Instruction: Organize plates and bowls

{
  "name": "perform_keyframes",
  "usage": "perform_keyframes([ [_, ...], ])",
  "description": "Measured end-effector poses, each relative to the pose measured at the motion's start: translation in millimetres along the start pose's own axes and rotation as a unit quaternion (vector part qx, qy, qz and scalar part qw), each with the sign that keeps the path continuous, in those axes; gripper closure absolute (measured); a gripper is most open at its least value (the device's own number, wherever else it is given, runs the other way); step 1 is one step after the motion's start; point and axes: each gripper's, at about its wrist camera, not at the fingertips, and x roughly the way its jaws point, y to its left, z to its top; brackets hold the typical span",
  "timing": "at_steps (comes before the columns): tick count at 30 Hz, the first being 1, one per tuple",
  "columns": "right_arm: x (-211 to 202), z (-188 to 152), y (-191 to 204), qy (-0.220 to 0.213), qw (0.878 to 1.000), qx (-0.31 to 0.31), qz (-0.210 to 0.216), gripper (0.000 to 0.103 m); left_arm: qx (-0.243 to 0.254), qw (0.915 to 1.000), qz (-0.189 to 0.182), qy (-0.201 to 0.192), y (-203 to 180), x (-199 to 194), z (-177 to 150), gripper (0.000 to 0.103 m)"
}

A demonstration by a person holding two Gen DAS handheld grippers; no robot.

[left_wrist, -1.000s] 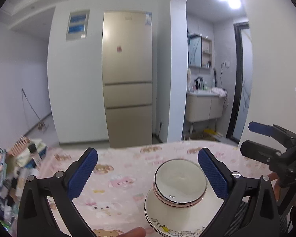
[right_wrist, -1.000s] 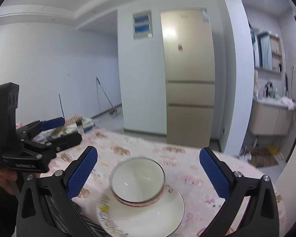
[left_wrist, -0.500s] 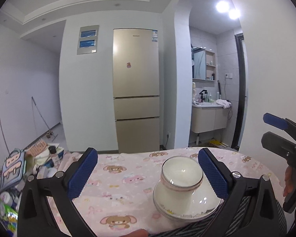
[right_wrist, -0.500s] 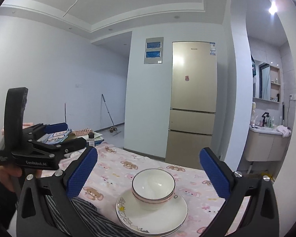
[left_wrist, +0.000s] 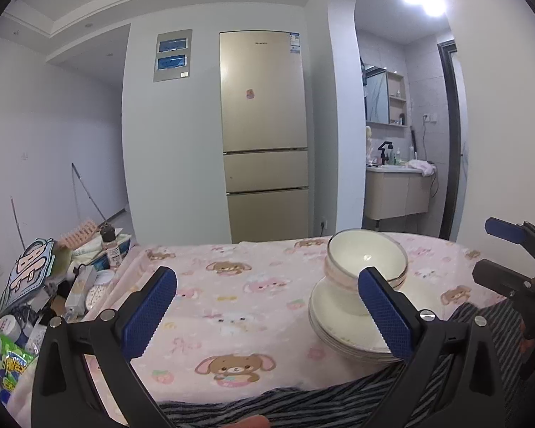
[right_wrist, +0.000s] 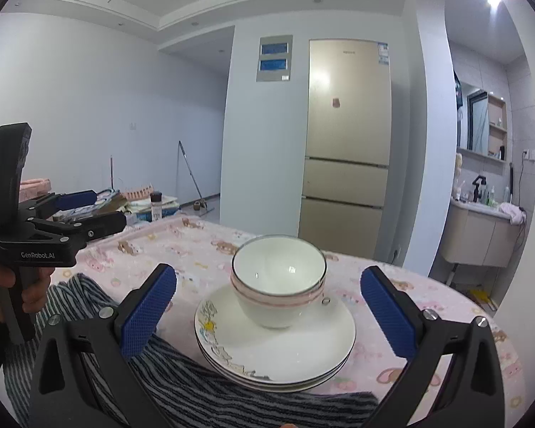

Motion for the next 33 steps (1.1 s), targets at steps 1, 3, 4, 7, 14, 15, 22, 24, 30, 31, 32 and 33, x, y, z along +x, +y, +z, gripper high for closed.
perform_keyframes([
  [1,2.5,-3.8,-0.2,0.007,1.000,0.001,-0.001,0.000,0.005,1.0000,0.005,0.001,0.0,2.5,-5.0,0.000],
  [3,5.0,-9.5,1.2,0.019,1.000,0.000,0.002,0.000,0.020,0.9995,0.023,0.001,-0.5,8.0,-14.9,0.000],
  [4,5.3,-11.5,2.8,0.021,1.000,-0.004,0.002,0.000,0.024,0.9993,0.030,-0.001,-0.7,9.6,-19.1,0.000],
  [7,1.9,-14.5,10.8,0.021,0.999,-0.026,-0.004,0.000,0.035,0.9989,0.028,0.012,-2.1,19.9,-34.0,0.000],
  [14,7.4,-30.1,15.4,0.024,0.999,-0.040,-0.018,0.000,0.036,0.9989,0.018,0.024,-4.6,30.0,-43.0,0.000],
  [15,9.8,-30.6,14.6,0.031,0.999,-0.038,-0.019,0.000,0.036,0.9989,0.019,0.025,-4.9,30.8,-43.9,0.000],
  [22,6.2,-32.7,18.4,0.023,0.998,-0.050,-0.020,0.000,0.039,0.9992,0.005,0.007,-6.2,23.5,-45.3,0.000],
  [24,6.1,-33.4,15.3,0.023,0.999,-0.043,-0.021,0.000,0.043,0.9990,0.003,0.007,-8.2,23.7,-45.6,0.000],
  [30,8.6,-33.4,5.4,0.030,0.999,-0.019,-0.029,0.000,0.036,0.9993,-0.001,0.014,-6.0,27.5,-45.3,0.000],
  [31,9.2,-33.5,4.9,0.031,0.999,-0.018,-0.028,0.000,0.035,0.9993,-0.001,0.014,-5.2,27.7,-45.5,0.000],
  [32,10.2,-33.5,5.0,0.033,0.999,-0.018,-0.028,0.000,0.036,0.9992,-0.001,0.014,-5.3,27.9,-45.4,0.000],
  [33,11.0,-33.6,4.9,0.035,0.999,-0.017,-0.028,0.000,0.037,0.9992,-0.002,0.015,-5.3,28.4,-45.6,0.000],
])
